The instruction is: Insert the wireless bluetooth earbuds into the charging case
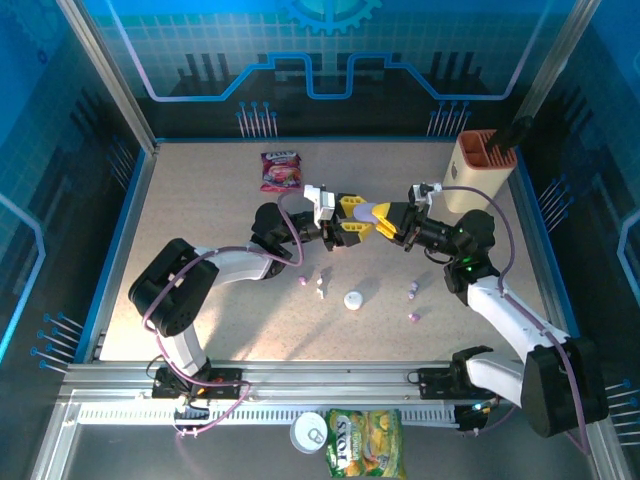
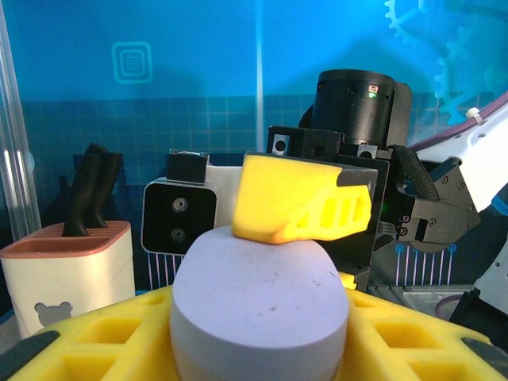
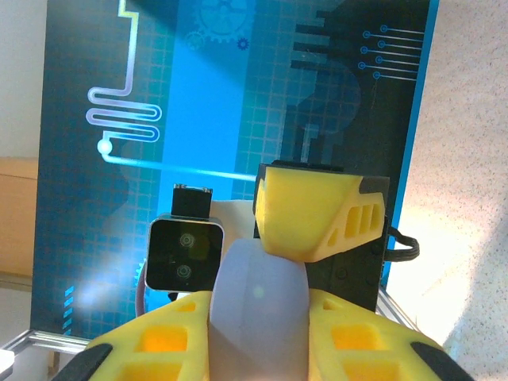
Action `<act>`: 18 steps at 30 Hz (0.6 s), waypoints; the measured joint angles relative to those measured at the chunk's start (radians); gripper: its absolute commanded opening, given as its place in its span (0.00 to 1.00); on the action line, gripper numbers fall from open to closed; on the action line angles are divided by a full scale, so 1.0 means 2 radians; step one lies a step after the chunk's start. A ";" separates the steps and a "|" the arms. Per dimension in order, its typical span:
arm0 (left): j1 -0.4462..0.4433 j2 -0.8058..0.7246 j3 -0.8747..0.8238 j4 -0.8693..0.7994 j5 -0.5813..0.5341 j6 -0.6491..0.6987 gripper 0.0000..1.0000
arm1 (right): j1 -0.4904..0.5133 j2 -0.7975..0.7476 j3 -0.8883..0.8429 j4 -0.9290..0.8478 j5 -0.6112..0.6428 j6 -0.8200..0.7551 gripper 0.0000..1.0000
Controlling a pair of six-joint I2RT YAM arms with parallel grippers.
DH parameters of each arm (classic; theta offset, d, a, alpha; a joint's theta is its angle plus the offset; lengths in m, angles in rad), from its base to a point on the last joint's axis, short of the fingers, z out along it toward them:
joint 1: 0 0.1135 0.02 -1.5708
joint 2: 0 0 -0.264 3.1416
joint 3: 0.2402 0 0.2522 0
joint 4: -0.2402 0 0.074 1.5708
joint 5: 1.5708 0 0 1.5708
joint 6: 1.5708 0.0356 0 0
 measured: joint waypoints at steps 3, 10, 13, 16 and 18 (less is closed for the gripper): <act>0.000 0.001 0.000 0.000 0.000 0.000 0.44 | 0.000 0.001 0.000 0.000 0.000 0.000 0.16; 0.000 0.003 0.000 0.002 0.003 0.000 0.54 | 0.000 0.008 0.000 0.010 0.000 0.007 0.16; 0.000 0.008 0.000 0.002 0.004 0.000 0.53 | 0.000 0.009 0.001 0.011 0.000 0.010 0.16; 0.000 0.011 0.000 0.002 0.007 0.000 0.54 | 0.000 0.011 0.001 0.018 0.000 0.014 0.17; 0.000 0.011 0.000 0.002 0.007 0.000 0.53 | 0.000 0.012 0.001 0.022 0.000 0.017 0.17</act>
